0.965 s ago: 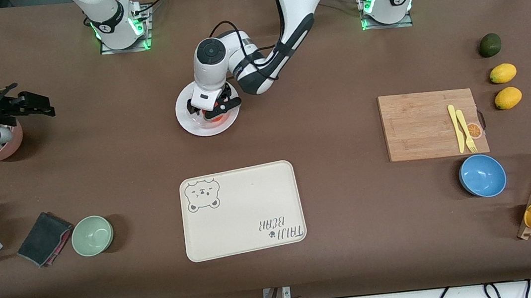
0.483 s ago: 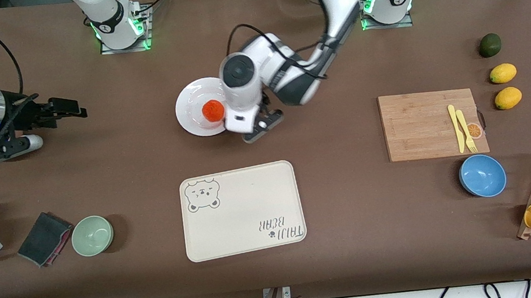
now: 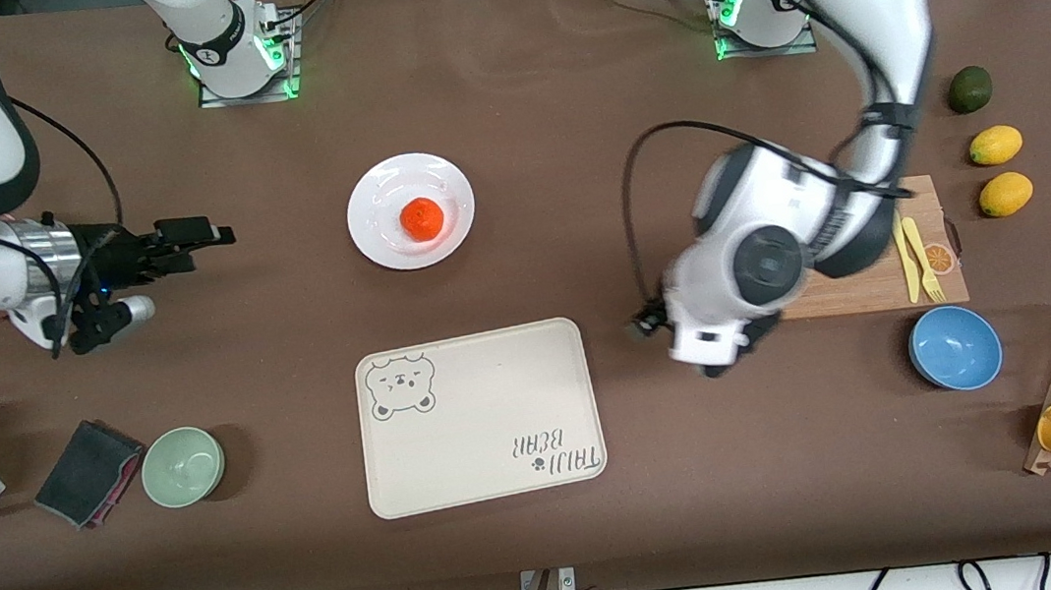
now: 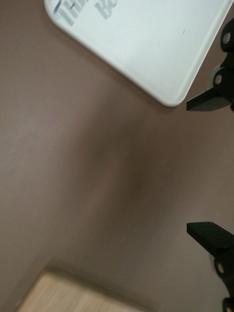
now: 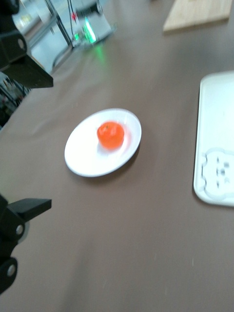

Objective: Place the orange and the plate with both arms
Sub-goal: 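Release the orange on the plate while the right gripper reaches toward the plate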

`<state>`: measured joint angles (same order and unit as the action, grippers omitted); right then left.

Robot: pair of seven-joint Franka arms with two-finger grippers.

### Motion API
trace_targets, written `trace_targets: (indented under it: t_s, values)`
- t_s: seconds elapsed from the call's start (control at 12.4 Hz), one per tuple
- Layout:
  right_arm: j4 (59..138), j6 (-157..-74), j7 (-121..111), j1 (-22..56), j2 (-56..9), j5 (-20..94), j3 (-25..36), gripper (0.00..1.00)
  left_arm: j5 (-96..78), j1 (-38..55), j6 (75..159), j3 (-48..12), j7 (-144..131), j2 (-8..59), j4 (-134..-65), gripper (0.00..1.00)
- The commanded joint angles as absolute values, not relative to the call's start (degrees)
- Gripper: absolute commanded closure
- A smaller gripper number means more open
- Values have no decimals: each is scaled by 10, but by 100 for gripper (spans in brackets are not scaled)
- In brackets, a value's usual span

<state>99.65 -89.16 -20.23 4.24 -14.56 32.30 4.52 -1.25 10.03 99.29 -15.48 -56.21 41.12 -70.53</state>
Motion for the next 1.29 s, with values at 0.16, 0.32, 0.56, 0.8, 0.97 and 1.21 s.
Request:
trace_targets:
  t_s: [0.16, 0.32, 0.56, 0.8, 0.97, 1.21]
  values:
    - [1103, -897, -364, 15, -170, 458, 71, 0, -25, -44, 924, -163, -342, 381, -723, 0]
    - [1138, -899, -444, 15, -193, 484, 90, 0, -24, -103, 897, -163, -233, 381, -723, 0]
    - [1186, -899, -563, 11, -243, 561, 104, 0, -22, -165, 867, -163, -130, 358, -724, 0]
    - [1202, -922, -570, 16, -258, 581, 103, 0, -20, -192, 849, -163, -77, 329, -723, 0]
    - [1225, -960, -601, 36, -266, 617, 98, 0, -17, -199, 835, -161, -63, 309, -722, 0]
    - [1234, -979, -608, 51, -274, 634, 98, 0, -17, -198, 833, -163, -53, 304, -722, 0]
